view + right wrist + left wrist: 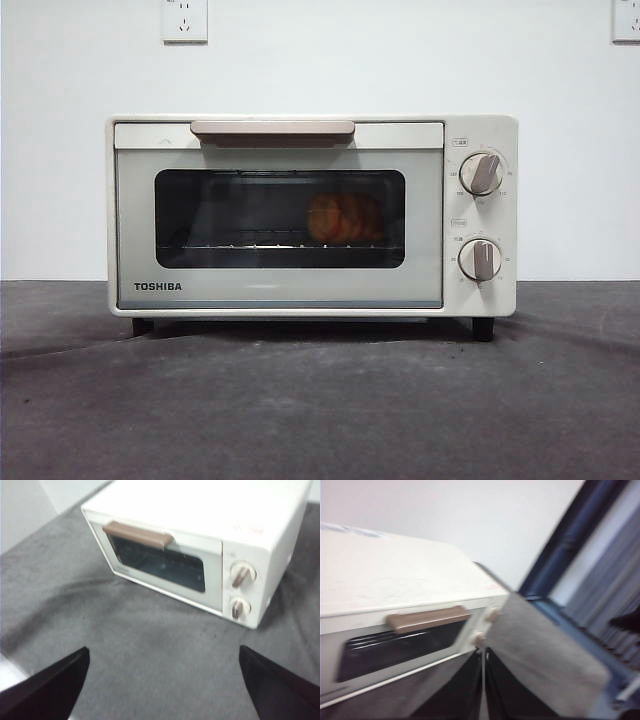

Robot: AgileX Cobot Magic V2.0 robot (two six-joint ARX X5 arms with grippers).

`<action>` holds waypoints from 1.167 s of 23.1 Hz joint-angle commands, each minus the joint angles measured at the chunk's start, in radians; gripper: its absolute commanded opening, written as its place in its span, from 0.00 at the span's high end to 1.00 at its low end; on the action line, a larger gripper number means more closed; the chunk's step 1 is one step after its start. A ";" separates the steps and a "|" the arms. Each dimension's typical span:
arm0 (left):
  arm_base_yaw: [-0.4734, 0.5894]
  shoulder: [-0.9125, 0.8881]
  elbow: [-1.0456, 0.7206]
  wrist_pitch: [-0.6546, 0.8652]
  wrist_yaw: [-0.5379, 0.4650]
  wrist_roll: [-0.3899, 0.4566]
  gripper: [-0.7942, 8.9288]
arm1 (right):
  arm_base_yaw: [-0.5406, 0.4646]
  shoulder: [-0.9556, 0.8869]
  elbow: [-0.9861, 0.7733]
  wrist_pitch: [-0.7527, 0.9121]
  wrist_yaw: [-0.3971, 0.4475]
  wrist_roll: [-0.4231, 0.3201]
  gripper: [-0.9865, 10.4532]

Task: The left arm flap open the oven, the right arm pick bread and place it into oven, the left arm flap close the oven

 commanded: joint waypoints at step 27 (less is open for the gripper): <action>-0.010 -0.120 0.010 -0.152 -0.066 0.154 0.90 | 0.006 0.003 0.021 0.097 0.000 -0.049 0.90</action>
